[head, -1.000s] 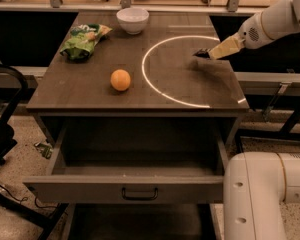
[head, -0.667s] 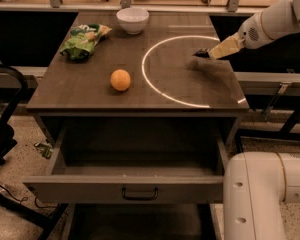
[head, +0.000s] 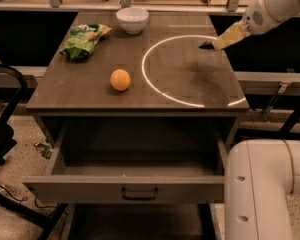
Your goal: Move rxbar chocolate near orange
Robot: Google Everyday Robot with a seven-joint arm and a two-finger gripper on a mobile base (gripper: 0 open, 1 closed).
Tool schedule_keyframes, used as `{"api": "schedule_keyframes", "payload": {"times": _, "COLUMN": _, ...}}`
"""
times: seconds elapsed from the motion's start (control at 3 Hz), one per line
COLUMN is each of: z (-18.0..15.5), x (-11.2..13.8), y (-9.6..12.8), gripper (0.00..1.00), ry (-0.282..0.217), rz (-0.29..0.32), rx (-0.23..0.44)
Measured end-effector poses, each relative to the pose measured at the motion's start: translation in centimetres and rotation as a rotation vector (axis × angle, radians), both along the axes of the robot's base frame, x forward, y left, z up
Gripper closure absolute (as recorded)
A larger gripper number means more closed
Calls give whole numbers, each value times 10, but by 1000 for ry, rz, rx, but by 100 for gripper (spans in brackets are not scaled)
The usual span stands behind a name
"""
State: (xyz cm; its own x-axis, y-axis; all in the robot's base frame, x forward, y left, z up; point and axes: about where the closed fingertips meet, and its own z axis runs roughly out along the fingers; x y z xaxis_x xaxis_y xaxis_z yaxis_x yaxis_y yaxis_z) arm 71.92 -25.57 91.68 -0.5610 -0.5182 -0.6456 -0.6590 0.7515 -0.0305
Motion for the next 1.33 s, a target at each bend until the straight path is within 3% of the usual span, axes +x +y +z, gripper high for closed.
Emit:
{"api": "schedule_keyframes", "payload": {"times": 0.67, "z": 50, "x": -30, "y": -5, "gripper": 100, "ry": 30, "rz": -73, "rx": -94}}
{"api": "schedule_keyframes", "payload": {"times": 1.0, "z": 97, "x": -51, "y": 7, "gripper": 100, "ry": 10, "rz": -143, "rx": -149}}
{"api": "schedule_keyframes", "payload": {"times": 1.33, "z": 121, "x": -61, "y": 16, "gripper": 100, "ry": -3, "rz": -179, "rx": -177}}
